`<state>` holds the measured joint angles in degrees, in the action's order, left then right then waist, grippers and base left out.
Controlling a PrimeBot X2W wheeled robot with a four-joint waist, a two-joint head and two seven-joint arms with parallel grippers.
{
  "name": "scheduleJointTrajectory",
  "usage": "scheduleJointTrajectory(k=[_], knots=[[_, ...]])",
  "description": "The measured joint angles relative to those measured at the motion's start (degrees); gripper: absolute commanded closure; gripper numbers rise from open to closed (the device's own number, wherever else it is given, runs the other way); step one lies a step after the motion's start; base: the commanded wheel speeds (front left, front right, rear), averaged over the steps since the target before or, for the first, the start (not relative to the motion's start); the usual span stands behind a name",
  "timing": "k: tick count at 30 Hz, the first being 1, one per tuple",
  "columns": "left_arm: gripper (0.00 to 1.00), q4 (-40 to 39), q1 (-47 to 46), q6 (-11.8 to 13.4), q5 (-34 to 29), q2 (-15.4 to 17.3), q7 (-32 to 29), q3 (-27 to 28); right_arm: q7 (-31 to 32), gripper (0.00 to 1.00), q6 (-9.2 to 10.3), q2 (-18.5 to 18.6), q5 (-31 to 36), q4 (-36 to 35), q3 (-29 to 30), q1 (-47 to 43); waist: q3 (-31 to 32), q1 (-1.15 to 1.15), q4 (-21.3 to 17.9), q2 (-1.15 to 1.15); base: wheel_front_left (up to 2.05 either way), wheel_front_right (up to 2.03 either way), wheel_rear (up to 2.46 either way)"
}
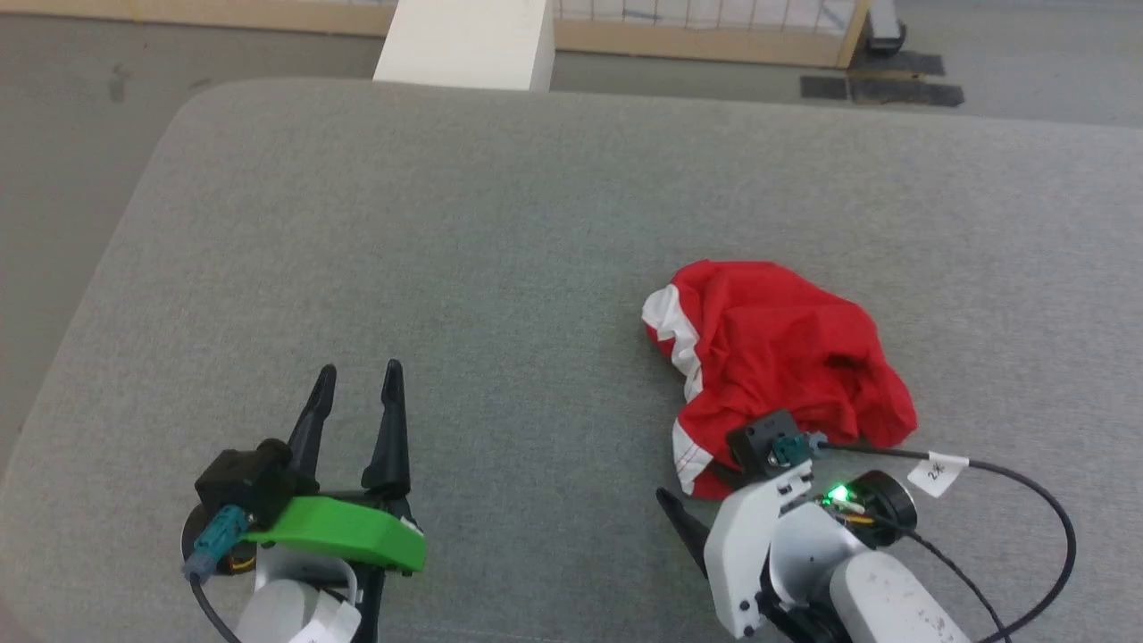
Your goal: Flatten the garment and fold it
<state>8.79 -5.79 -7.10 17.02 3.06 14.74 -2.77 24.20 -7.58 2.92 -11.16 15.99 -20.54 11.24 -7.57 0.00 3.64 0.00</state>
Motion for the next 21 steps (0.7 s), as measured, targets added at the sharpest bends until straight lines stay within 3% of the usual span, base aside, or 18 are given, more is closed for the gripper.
scheduleJointTrajectory(k=[3, 4, 5, 6, 14, 17, 21], knots=[[0.00, 0.0, -0.8, 0.0, 0.2, 0.0, 0.0, -0.2, 0.3, 0.00, 0.00, 0.0, 0.0, 0.7, 0.1, 1.6, -1.4, 0.00, 1.1, 0.00, 0.00, 0.00, 0.00], [0.00, 0.0, -1.2, 0.0, 0.3, 0.0, 0.0, -0.4, 0.3, 0.37, 0.00, 0.0, 0.0, 1.3, 0.0, 2.4, -2.5, 0.00, 2.2, 0.00, 0.00, 0.00, 0.00], [0.00, 0.0, -1.2, 0.0, 0.4, 0.0, 0.0, -0.4, 0.3, 0.85, 0.00, 0.0, -0.1, 1.5, -0.2, 2.5, -2.8, 0.00, 2.5, 0.00, 0.00, 0.00, 0.00], [0.00, 0.0, -1.3, -0.1, 0.5, 0.0, 0.0, -0.4, 0.0, 1.00, 0.00, 0.0, -0.2, 1.5, -0.5, 2.7, -3.1, 0.00, 2.8, 0.00, 0.00, 0.00, 0.00], [0.00, 0.2, -1.3, -0.2, 0.5, 0.0, 0.0, 0.4, -6.4, 1.00, 0.00, -0.1, -1.9, -4.3, 1.8, 2.1, -3.3, 0.00, 3.2, 0.00, 0.00, 0.00, 0.00], [0.00, 0.3, -1.3, -0.2, 0.3, 0.0, 0.0, 0.8, -9.7, 1.00, 0.00, -0.1, -2.6, -9.0, 6.1, -0.3, -2.4, 0.00, 2.4, 0.00, 0.00, 0.00, 0.00], [0.00, 0.3, -1.2, -0.2, 0.2, 0.0, 0.0, 1.1, -11.6, 1.00, 0.00, -0.1, -2.3, -14.4, 16.5, -4.7, -1.0, 0.00, 1.1, 0.00, 0.00, 0.00, 0.00]])
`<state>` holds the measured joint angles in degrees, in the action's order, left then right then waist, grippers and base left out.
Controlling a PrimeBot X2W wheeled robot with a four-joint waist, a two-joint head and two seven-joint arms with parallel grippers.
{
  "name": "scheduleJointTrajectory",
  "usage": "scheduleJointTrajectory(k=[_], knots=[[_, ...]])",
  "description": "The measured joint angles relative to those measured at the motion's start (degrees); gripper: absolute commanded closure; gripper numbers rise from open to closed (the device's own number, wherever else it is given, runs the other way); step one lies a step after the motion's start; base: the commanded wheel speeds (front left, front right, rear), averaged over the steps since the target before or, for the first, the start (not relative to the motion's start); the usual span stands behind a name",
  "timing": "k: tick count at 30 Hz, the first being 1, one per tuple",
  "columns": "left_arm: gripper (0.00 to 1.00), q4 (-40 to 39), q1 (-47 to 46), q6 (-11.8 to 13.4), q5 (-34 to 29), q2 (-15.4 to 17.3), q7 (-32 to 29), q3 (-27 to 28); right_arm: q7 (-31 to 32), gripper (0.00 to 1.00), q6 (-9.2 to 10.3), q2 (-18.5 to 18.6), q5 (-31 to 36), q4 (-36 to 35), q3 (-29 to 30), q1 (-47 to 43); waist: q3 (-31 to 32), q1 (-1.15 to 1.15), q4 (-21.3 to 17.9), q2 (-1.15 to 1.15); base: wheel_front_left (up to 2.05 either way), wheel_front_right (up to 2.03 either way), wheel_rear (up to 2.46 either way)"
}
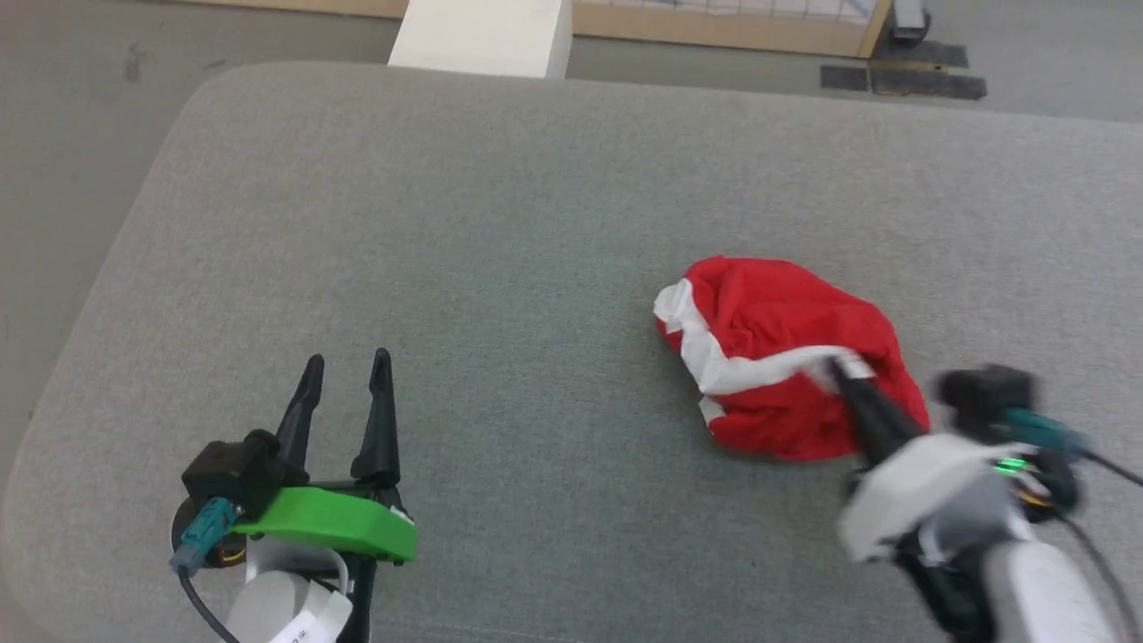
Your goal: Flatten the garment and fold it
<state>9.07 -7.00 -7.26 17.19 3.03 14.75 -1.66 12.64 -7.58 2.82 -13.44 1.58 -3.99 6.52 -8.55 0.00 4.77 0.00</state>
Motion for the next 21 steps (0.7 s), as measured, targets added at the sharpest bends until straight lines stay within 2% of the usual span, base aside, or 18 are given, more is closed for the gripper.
scheduleJointTrajectory(k=[1, 2, 6, 9, 14, 15, 16, 17, 21], knots=[[0.00, 0.0, 0.0, 0.0, -0.1, 0.0, 0.0, 0.0, 0.1, 1.00, 0.00, 0.0, 0.1, -0.9, 2.5, -0.8, 0.3, 0.00, -0.3, 0.00, 0.00, 0.00, 0.00], [0.00, 0.0, 0.2, 0.0, -0.2, 0.0, 0.0, 0.2, 1.1, 1.00, 0.00, 0.0, 0.7, -2.1, 8.9, -2.5, 0.9, 0.00, -1.2, 0.00, 0.00, 0.00, 0.00], [0.00, 0.0, 0.4, 0.0, -0.3, 0.0, 0.0, -0.4, 4.6, 1.00, 0.00, 0.1, 3.5, -1.9, 19.8, -4.6, 1.8, 0.00, -2.9, 0.00, 0.00, 0.00, 0.00], [0.00, 0.0, 0.4, 0.0, -0.3, 0.0, 0.0, -0.6, 6.8, 1.00, 0.00, 0.2, 5.2, 0.2, 24.7, -4.8, 2.0, 0.00, -4.0, 0.00, 0.00, 0.00, 0.00], [0.00, 0.0, 0.4, 0.0, -0.3, 0.0, 0.0, -0.8, 8.5, 1.00, 0.00, 0.1, 6.5, 5.7, 29.4, -4.9, 1.4, 0.00, -4.8, 0.00, 0.00, 0.00, 0.00], [0.00, 0.0, 0.4, 0.0, -0.3, 0.0, 0.0, -0.8, 8.5, 0.74, 0.00, 0.1, 6.6, 7.0, 30.2, -4.9, 1.2, 0.00, -5.0, 0.00, 0.00, 0.00, 0.00], [0.00, 0.1, 0.4, 0.0, -0.3, 0.0, 0.0, -0.8, 8.2, 0.42, 0.00, 0.1, 6.8, 8.0, 30.8, -4.9, 1.1, 0.00, -5.1, 0.00, 0.00, 0.00, 0.00], [0.00, 0.1, 0.4, 0.0, -0.3, 0.0, 0.0, -0.8, 7.5, 0.00, 0.00, 0.1, 6.6, 8.7, 31.1, -4.8, 1.1, 0.00, -5.1, 0.00, 0.00, 0.00, 0.00], [0.00, 0.4, 0.4, 0.0, -0.3, 0.0, 0.0, -0.7, 2.9, 0.00, 0.00, 0.0, 6.3, 9.9, 31.0, -4.5, 1.4, 0.00, -5.5, 0.00, 0.00, 0.00, 0.00]])
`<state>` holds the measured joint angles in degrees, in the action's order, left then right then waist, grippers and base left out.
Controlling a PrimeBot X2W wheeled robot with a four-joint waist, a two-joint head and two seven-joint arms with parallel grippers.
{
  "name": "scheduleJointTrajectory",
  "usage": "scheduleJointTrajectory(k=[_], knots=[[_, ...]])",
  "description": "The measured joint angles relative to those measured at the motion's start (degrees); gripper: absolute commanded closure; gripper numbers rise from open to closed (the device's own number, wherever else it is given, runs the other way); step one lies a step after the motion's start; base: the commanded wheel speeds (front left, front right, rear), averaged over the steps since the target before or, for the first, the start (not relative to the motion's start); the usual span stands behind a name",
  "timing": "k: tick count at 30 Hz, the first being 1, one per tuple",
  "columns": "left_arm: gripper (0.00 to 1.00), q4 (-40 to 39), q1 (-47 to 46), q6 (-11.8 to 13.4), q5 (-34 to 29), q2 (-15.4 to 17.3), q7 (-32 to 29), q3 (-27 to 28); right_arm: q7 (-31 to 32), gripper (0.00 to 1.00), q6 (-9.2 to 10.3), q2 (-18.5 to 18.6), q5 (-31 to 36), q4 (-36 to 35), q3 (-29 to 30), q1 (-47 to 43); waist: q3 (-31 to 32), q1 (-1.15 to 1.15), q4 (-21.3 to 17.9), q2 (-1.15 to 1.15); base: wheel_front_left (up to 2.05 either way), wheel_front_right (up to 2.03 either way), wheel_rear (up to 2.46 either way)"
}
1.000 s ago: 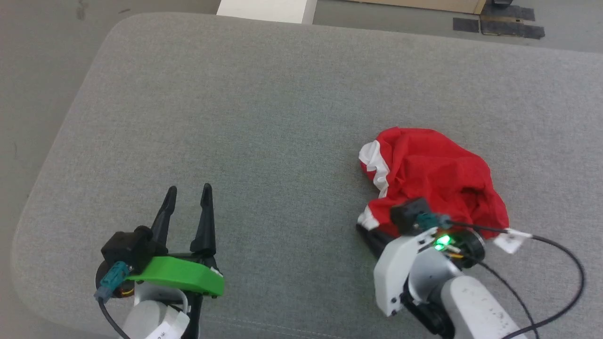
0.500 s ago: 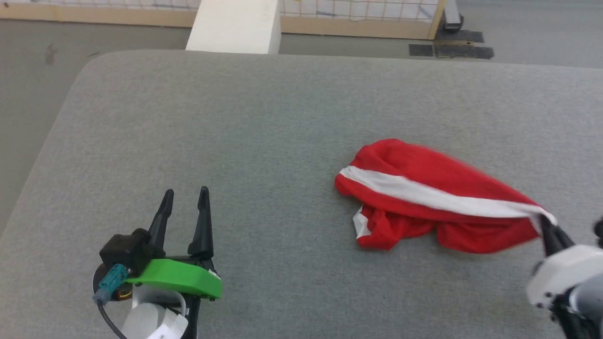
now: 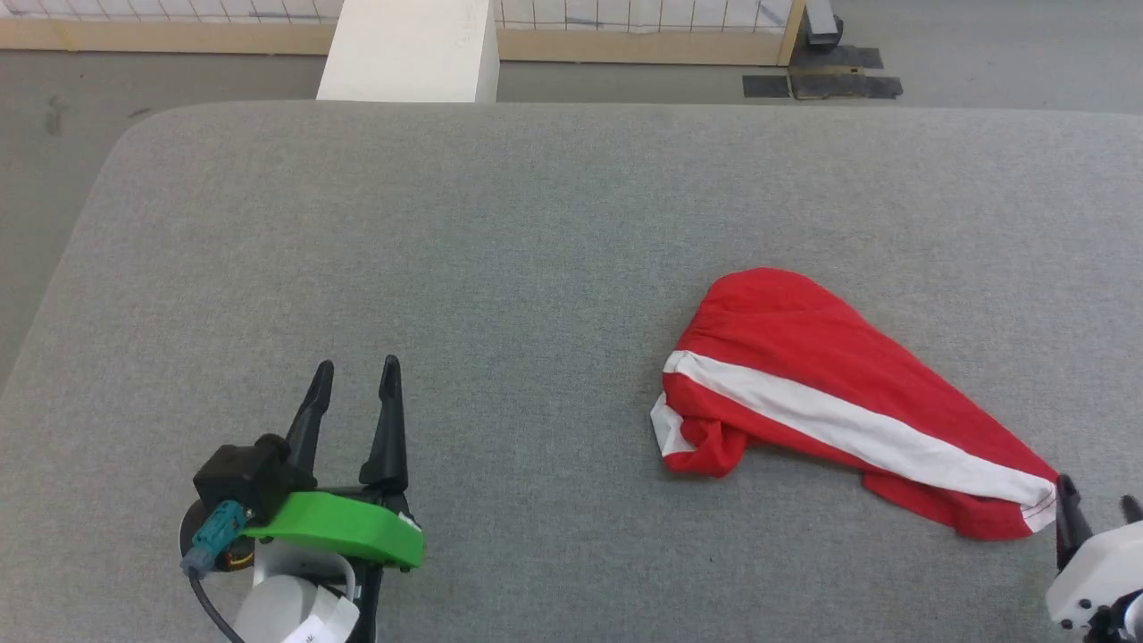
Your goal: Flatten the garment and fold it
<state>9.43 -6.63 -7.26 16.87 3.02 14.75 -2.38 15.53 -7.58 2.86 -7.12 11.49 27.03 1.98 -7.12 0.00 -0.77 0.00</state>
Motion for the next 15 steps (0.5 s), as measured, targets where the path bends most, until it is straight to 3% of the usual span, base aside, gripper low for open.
scheduleJointTrajectory(k=[6, 10, 15], knots=[[0.00, 0.2, 0.0, 0.0, 0.0, 0.0, 0.0, -0.5, -10.6, 0.00, 0.00, 0.1, 1.1, -2.0, -0.3, -0.4, 1.2, 0.00, -0.9, 0.00, 0.00, 0.00, 0.00], [0.00, 0.4, 0.0, 0.0, 0.3, 0.0, 0.0, -1.8, -17.8, 0.00, 0.01, 0.1, 2.3, -4.8, -5.0, -2.0, 1.8, 0.00, -2.0, 0.00, 0.00, 0.00, 0.00], [0.00, 2.9, -2.6, 0.0, 2.0, 0.0, 0.0, -8.8, -22.1, 0.00, 0.00, 0.1, 2.1, -6.8, -11.5, -4.3, 2.3, 0.00, -3.6, 0.00, 0.00, 0.00, 0.00]])
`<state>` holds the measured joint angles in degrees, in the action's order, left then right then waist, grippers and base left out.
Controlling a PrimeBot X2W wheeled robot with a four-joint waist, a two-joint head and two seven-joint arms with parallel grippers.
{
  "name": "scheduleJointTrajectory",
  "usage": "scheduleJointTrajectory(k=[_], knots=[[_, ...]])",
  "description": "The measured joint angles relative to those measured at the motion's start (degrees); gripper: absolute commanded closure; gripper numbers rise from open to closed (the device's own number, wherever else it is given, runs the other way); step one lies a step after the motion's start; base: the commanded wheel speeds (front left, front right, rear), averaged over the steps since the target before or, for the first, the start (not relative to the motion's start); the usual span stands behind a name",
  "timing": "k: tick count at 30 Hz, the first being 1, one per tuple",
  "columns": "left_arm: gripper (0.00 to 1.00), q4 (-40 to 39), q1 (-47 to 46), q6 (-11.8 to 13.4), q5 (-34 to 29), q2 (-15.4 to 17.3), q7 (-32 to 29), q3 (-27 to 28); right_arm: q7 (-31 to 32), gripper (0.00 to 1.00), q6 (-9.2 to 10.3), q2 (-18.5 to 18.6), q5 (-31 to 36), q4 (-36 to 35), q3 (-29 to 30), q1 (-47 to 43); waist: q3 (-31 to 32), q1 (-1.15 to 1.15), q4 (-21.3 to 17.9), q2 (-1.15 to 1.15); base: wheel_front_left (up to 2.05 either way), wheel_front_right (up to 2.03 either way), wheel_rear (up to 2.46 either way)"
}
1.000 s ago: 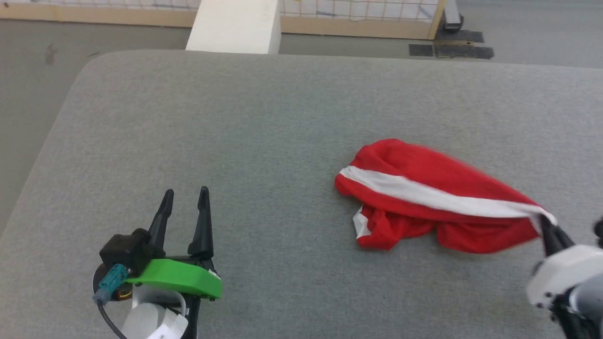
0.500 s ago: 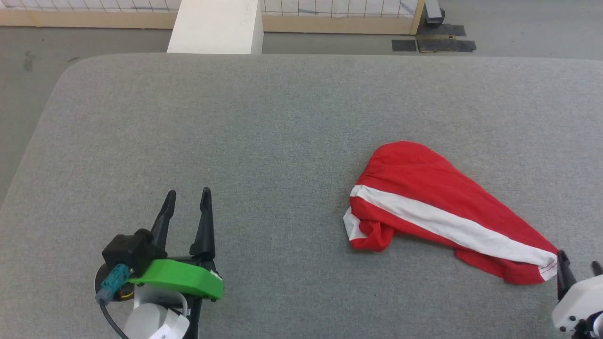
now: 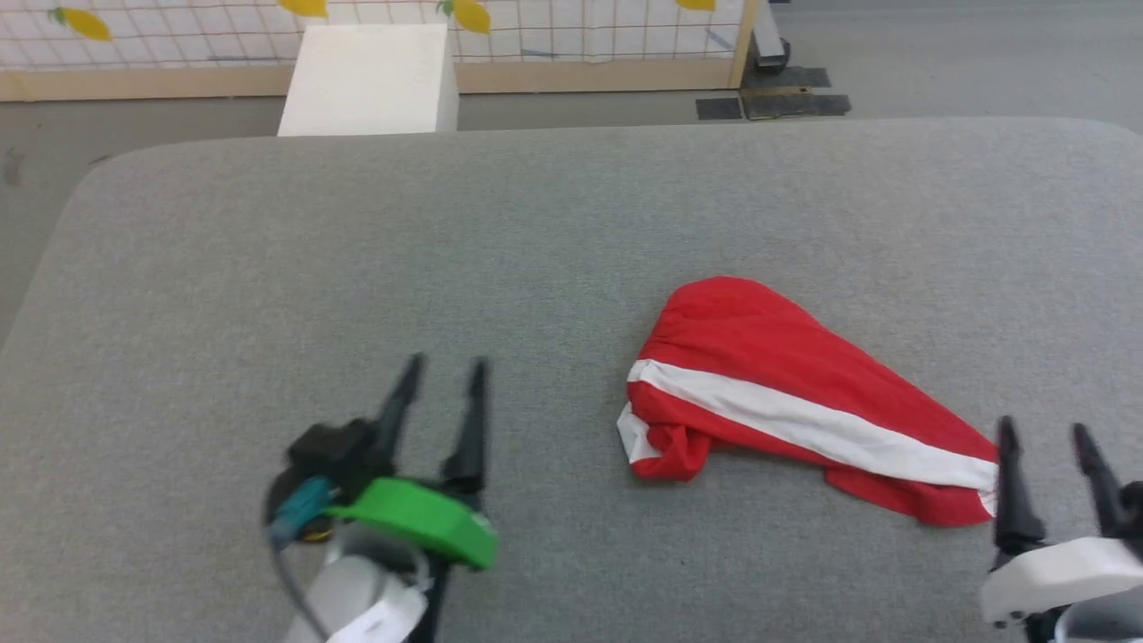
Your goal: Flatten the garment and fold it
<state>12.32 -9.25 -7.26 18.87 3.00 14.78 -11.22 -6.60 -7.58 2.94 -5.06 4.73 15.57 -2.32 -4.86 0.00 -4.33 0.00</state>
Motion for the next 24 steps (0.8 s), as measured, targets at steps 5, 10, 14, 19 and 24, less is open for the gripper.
scheduleJointTrajectory(k=[5, 10, 14, 19, 24], knots=[[0.00, 6.0, -8.1, 0.1, 5.3, -0.2, -5.2, -8.2, -0.4, 0.00, 0.00, -0.1, -0.5, -1.4, -3.1, -0.6, -0.4, 0.00, -1.4, 0.00, 0.00, 0.00, 0.00], [0.00, 13.2, -17.8, 2.4, 10.0, -0.2, -15.3, -14.7, -1.1, 0.00, 0.00, 0.0, -0.7, -2.4, -5.7, -0.5, -2.0, 0.00, -2.8, 0.00, 0.00, 0.00, 0.00], [0.00, 18.0, -23.2, 4.6, 13.5, -0.3, -23.5, -18.1, -2.1, 0.00, 0.00, 0.0, -1.8, -2.1, -7.2, 0.2, -3.3, 0.00, -4.5, 0.00, 0.00, 0.00, 0.00], [0.00, 22.2, -27.6, 6.6, 14.7, -0.3, -32.4, -21.1, -2.9, 0.00, 0.00, 0.0, -2.6, -0.8, -7.7, 1.0, -4.9, 0.00, -6.5, 0.00, 0.00, 0.00, 0.00], [0.00, 24.9, -30.2, 8.3, 14.4, -0.1, -39.4, -22.3, -3.5, 0.00, 0.00, 0.0, -2.7, 0.5, -8.1, 1.6, -6.2, 0.00, -8.2, 0.00, 0.00, 0.00, 0.00]])
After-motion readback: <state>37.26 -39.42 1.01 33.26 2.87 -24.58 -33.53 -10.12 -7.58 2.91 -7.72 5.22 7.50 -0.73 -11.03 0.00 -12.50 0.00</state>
